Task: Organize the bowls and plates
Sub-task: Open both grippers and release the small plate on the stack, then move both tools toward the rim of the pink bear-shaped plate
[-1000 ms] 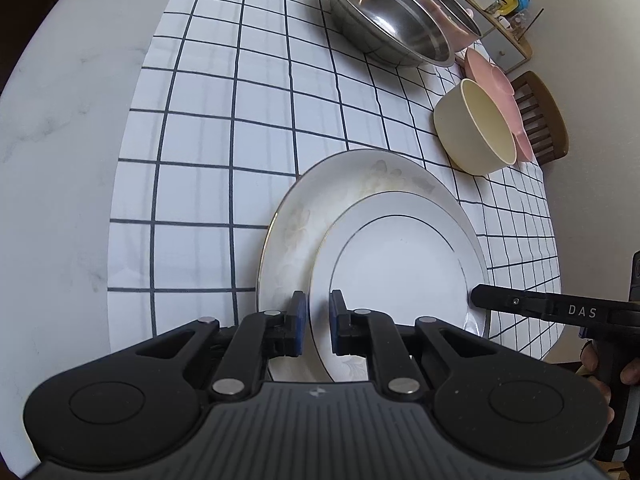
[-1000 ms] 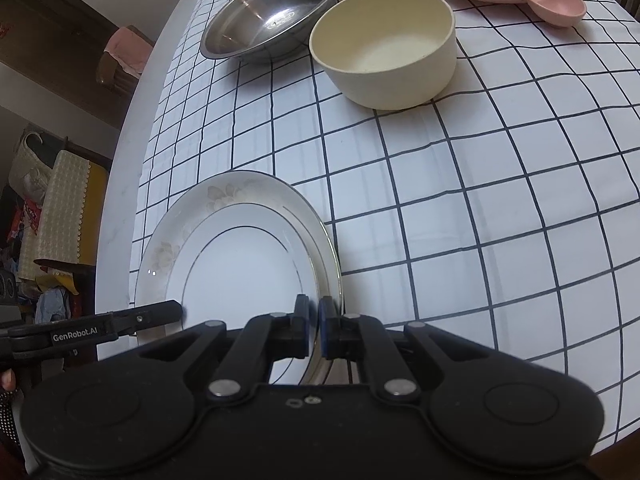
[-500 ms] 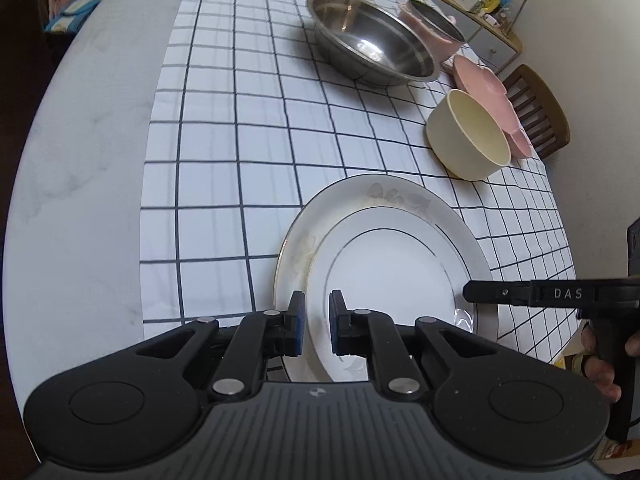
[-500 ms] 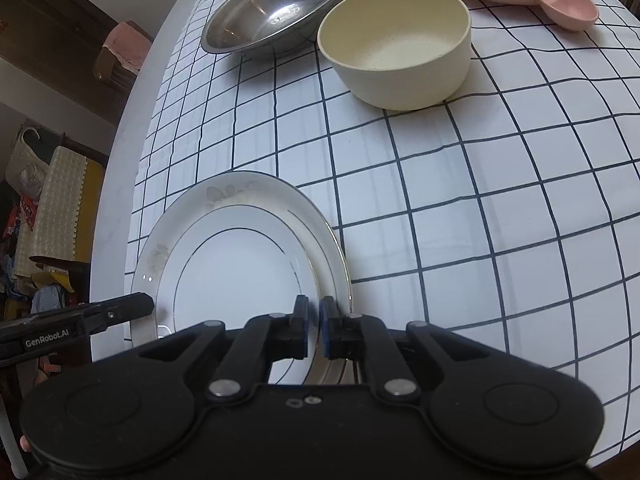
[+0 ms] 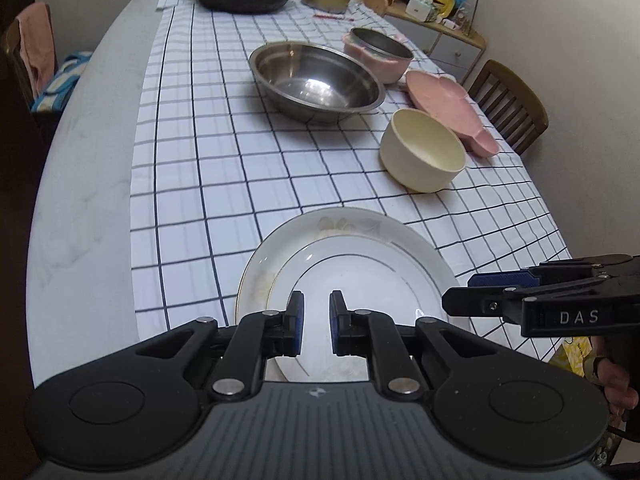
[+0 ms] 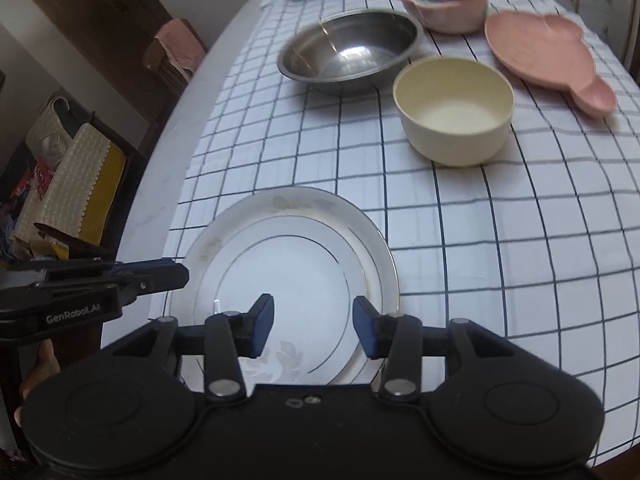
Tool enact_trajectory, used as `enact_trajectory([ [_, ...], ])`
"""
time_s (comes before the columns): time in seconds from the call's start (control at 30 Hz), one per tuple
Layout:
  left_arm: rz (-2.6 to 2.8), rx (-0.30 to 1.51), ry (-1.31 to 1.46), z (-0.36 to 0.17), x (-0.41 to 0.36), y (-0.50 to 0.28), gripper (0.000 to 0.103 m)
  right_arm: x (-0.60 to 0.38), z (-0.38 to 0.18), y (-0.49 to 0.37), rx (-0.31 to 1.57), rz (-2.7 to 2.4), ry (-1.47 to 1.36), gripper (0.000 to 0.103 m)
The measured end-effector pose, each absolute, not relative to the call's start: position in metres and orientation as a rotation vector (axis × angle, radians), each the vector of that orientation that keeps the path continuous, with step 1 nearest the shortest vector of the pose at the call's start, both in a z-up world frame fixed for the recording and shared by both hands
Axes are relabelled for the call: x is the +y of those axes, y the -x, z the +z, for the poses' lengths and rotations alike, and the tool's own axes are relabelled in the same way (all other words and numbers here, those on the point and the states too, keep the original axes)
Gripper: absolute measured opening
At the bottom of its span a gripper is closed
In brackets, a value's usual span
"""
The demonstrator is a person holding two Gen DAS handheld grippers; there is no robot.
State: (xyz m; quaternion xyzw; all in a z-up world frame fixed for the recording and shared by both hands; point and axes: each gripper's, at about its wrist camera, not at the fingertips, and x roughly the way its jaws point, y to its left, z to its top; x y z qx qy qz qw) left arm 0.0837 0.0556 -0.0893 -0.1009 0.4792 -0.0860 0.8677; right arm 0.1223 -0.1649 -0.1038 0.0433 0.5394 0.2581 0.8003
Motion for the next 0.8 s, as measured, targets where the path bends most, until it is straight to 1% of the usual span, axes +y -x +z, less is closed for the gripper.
enact_trajectory([
  [0.1,-0.189,0.974,0.202,-0.081,0.053,-0.081,0.015,-0.163,-0.092,-0.115,1.108,0.558,-0.07,0.054],
  [0.13,-0.193,0.964,0.197,-0.078,0.052,-0.08,0.019,-0.163,-0.089,-0.113,1.094,0.559,-0.064,0.056],
  [0.17,-0.195,0.954,0.194,-0.076,0.051,-0.077,0.025,-0.162,-0.086,-0.111,1.08,0.563,-0.058,0.059],
  [0.2,-0.196,0.944,0.192,-0.074,0.049,-0.076,0.029,-0.162,-0.083,-0.108,1.069,0.565,-0.051,0.061],
  [0.27,-0.199,0.926,0.193,-0.071,0.048,-0.072,0.048,-0.162,-0.079,-0.102,1.051,0.568,-0.036,0.062],
  [0.33,-0.194,0.91,0.196,-0.068,0.047,-0.07,0.055,-0.161,-0.075,-0.097,1.037,0.571,-0.036,0.064],
  [0.43,-0.196,0.899,0.202,-0.065,0.047,-0.067,0.055,-0.16,-0.069,-0.09,1.013,0.571,-0.026,0.072],
  [0.5,-0.193,0.887,0.195,-0.061,0.046,-0.065,0.058,-0.159,-0.064,-0.086,0.986,0.57,-0.01,0.079],
  [0.57,-0.183,0.868,0.185,-0.058,0.045,-0.063,0.068,-0.158,-0.058,-0.081,0.955,0.574,0.01,0.083],
  [0.63,-0.175,0.844,0.181,-0.053,0.044,-0.06,0.073,-0.157,-0.052,-0.077,0.929,0.578,0.025,0.091],
  [0.7,-0.17,0.826,0.175,-0.048,0.042,-0.061,0.075,-0.157,-0.046,-0.073,0.898,0.573,0.039,0.099],
  [0.8,-0.173,0.802,0.157,-0.041,0.038,-0.065,0.076,-0.159,-0.037,-0.071,0.854,0.549,0.054,0.102],
])
